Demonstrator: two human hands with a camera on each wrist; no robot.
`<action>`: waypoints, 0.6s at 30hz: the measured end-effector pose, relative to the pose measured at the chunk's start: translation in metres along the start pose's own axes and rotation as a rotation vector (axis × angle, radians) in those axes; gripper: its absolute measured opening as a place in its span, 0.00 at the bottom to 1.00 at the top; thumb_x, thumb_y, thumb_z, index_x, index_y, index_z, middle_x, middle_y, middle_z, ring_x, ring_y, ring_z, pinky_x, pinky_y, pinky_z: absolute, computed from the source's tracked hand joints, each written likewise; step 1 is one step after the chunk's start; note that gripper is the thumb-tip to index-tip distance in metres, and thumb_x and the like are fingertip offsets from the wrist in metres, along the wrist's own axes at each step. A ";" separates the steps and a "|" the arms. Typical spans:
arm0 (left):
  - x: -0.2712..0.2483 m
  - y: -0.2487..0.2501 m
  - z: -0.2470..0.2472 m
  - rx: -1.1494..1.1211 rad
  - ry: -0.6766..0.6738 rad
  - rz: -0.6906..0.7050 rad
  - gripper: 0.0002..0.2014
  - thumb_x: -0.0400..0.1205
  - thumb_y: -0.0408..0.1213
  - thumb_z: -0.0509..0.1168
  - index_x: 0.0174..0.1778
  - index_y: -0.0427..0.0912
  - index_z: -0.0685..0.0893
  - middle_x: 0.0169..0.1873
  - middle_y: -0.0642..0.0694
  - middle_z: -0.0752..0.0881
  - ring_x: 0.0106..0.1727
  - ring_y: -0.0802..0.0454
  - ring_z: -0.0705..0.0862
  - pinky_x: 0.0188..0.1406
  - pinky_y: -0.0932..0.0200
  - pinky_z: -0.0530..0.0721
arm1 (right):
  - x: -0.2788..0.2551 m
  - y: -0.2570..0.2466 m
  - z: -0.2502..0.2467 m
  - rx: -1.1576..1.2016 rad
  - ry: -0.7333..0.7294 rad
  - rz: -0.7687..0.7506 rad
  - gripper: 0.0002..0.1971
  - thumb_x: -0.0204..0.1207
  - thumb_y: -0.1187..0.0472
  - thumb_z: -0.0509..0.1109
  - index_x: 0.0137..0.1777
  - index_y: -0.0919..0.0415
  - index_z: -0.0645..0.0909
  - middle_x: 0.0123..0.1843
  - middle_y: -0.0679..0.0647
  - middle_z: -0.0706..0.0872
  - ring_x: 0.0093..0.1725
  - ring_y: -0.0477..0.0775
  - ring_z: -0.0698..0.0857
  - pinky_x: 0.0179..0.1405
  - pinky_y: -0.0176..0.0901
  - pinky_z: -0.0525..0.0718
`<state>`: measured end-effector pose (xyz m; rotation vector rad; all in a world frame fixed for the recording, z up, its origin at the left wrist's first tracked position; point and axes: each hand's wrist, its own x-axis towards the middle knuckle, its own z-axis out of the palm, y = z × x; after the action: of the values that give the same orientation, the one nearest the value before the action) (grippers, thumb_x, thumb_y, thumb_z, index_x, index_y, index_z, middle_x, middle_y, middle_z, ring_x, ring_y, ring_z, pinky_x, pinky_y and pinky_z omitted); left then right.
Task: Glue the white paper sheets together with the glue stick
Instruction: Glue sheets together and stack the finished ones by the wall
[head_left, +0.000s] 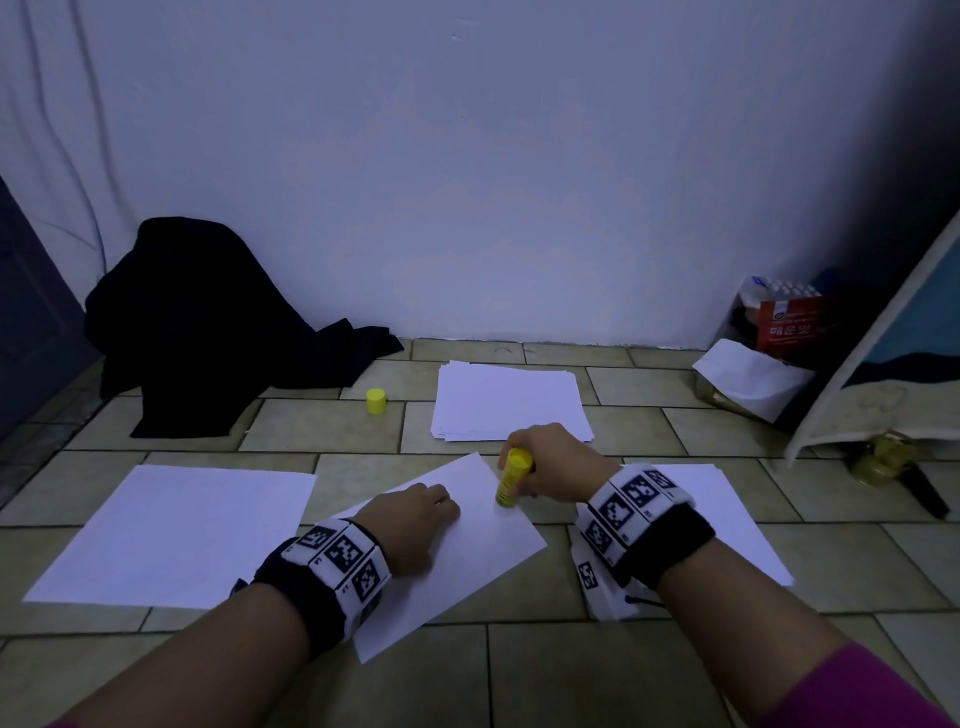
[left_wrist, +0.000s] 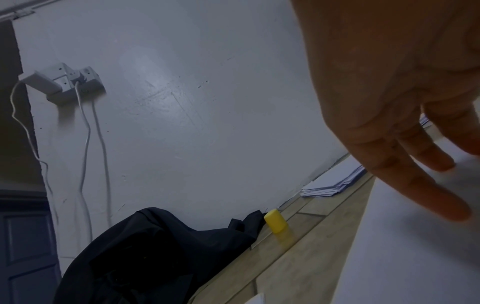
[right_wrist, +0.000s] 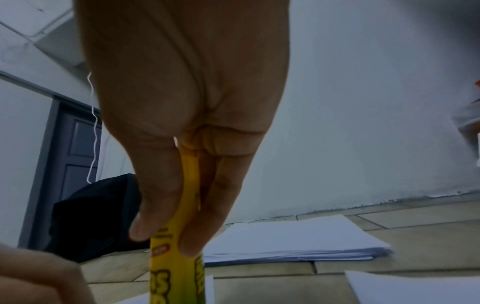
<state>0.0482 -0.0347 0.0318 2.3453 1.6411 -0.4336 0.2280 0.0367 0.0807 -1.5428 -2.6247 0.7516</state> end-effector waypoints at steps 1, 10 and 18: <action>0.000 0.000 0.000 -0.003 0.000 0.007 0.31 0.83 0.39 0.64 0.81 0.50 0.61 0.77 0.47 0.64 0.76 0.47 0.66 0.68 0.49 0.75 | -0.005 0.003 0.000 0.019 -0.012 0.008 0.15 0.71 0.68 0.75 0.58 0.62 0.84 0.56 0.59 0.86 0.45 0.52 0.84 0.40 0.37 0.82; -0.001 -0.003 0.002 0.022 -0.025 0.029 0.32 0.85 0.46 0.62 0.84 0.57 0.57 0.77 0.46 0.61 0.75 0.47 0.65 0.65 0.52 0.75 | -0.017 0.028 -0.010 0.054 -0.013 0.008 0.12 0.66 0.67 0.79 0.50 0.63 0.86 0.47 0.56 0.88 0.40 0.48 0.83 0.38 0.38 0.85; -0.010 -0.002 0.008 0.010 0.100 -0.073 0.28 0.83 0.55 0.60 0.74 0.41 0.70 0.77 0.47 0.61 0.75 0.48 0.65 0.62 0.51 0.76 | 0.007 0.028 -0.003 0.450 0.306 0.053 0.10 0.68 0.69 0.77 0.49 0.65 0.85 0.40 0.64 0.89 0.38 0.60 0.89 0.45 0.54 0.89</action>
<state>0.0420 -0.0456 0.0280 2.3557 1.7775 -0.3433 0.2486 0.0547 0.0704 -1.4598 -2.0312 0.9412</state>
